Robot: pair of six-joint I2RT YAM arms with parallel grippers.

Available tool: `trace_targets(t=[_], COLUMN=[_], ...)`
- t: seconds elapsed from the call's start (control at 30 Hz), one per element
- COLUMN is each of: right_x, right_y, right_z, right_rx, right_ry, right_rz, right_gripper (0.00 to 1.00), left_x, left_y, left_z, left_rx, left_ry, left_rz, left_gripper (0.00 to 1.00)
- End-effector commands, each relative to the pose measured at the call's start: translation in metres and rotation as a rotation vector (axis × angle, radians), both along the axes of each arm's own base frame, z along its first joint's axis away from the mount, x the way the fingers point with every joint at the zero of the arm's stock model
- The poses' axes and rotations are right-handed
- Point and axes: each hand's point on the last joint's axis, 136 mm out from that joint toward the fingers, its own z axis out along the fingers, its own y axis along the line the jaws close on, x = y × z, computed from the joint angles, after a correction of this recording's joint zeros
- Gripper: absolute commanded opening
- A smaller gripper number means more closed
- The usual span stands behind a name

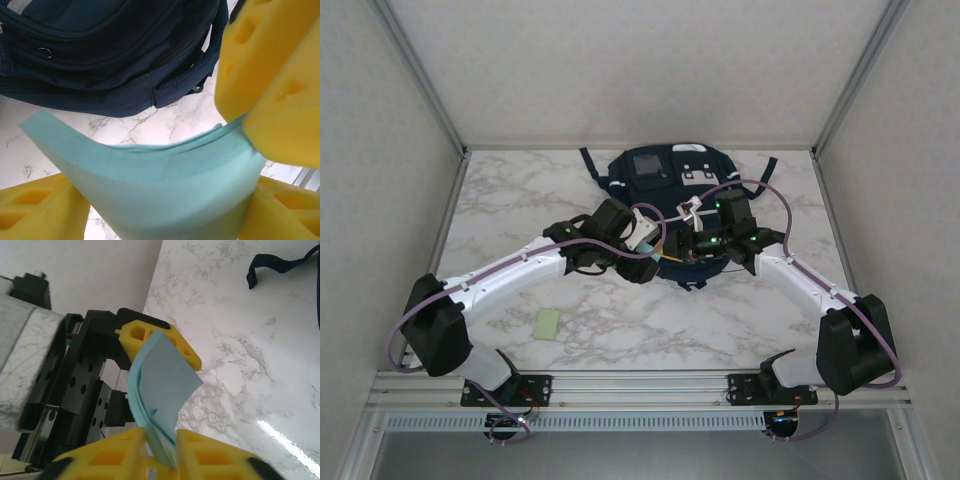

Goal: Pack the student bag

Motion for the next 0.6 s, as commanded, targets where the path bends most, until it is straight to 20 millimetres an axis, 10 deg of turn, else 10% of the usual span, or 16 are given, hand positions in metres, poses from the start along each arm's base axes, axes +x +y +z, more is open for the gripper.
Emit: trace_targets(t=[0.0,0.2,0.57], right_x=[-0.006,0.007,0.065], right_y=[0.001,-0.005,-0.088], right_z=[0.005,0.002,0.012], right_rx=[0.014,-0.028,-0.142], right_ry=[-0.022,-0.039,-0.077], right_rz=[0.022,-0.033,-0.412], right_gripper=[0.1,0.0,0.0], left_x=[0.005,0.009,0.052], left_y=[-0.012,-0.007,-0.002], left_z=[0.018,0.021,0.028], left_rx=[-0.057,-0.051,-0.014], left_ry=[-0.035,-0.054,-0.198], left_rz=[-0.005,0.028,0.175], left_gripper=[0.7,1.0,1.0])
